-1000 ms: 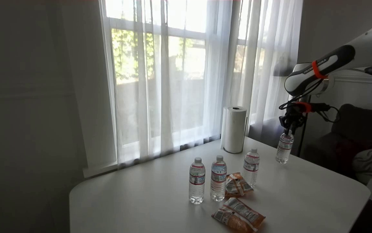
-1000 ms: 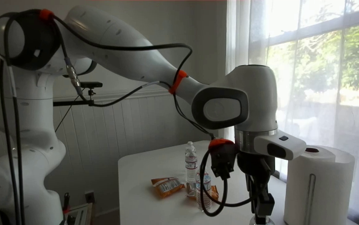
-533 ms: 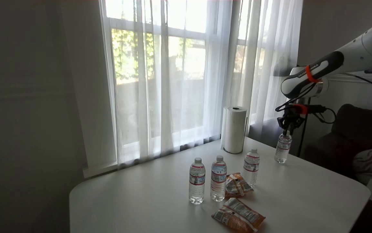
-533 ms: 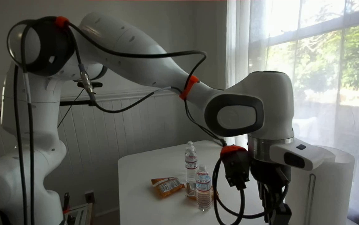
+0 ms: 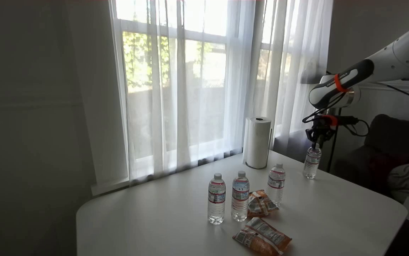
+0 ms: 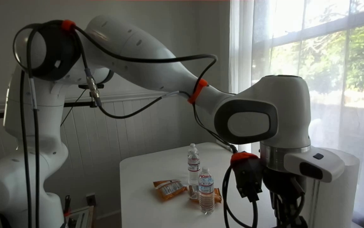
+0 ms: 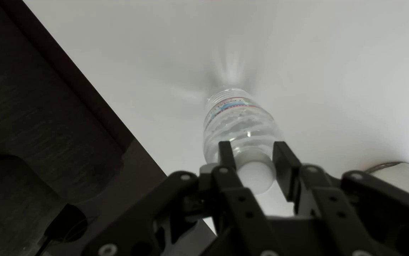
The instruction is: Move two water bottles and the two packets to the right
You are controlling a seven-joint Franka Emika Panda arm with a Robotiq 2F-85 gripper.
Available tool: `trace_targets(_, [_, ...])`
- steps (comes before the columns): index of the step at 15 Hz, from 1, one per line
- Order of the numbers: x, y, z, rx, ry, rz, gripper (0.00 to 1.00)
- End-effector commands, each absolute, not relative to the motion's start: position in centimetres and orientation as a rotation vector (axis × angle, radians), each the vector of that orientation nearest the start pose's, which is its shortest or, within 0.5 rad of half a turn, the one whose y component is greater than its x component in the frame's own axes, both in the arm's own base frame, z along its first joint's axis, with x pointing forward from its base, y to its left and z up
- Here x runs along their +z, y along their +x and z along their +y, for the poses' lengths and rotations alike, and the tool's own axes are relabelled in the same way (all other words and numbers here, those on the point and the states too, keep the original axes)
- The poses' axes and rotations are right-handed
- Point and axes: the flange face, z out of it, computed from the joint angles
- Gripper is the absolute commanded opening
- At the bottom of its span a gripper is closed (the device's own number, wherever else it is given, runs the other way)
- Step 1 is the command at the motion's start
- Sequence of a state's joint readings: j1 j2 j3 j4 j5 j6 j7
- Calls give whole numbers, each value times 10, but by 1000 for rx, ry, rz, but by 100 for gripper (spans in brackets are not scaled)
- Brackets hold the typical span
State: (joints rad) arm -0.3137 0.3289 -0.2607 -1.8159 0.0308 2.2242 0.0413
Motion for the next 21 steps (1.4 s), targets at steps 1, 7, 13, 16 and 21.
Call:
trace_targets(1, [389, 550, -348, -171, -3047, 971, 64])
trace_targets(7, [419, 549, -334, -261, -3059, 923, 100])
trace_targets(13, [443, 541, -266, -262, -3040, 783, 100])
trace_targets(16, [442, 530, -220, -176, -3029, 688, 100])
trace_targets(21, [423, 516, -144, -12, -3033, 559, 100])
